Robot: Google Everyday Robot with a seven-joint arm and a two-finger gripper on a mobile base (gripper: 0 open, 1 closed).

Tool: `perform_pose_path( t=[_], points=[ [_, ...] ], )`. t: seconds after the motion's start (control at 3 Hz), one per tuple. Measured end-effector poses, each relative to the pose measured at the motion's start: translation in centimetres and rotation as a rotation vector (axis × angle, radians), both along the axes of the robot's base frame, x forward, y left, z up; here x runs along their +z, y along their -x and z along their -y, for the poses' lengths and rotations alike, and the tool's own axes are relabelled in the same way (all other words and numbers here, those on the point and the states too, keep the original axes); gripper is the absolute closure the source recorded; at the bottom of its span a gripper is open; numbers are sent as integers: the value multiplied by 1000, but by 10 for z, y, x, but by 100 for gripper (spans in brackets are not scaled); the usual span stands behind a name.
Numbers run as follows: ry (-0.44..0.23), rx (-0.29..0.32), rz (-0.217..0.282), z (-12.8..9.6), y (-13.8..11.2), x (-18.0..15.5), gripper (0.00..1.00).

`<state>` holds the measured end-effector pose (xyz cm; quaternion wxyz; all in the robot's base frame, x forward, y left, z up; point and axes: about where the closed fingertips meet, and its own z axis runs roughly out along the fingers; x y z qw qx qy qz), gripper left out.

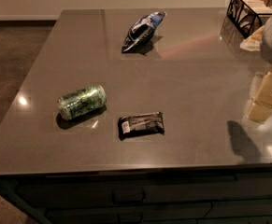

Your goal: Move green can near blue chip bag

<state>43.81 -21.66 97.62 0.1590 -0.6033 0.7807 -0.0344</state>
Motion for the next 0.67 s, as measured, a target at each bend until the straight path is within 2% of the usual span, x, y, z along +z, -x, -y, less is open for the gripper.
perform_pose_path(
  t=[0.33,0.67],
  points=[
    [0,0,0,0,0,0,0],
    [-9,61,6,-26,-16,-4,0]
  ],
)
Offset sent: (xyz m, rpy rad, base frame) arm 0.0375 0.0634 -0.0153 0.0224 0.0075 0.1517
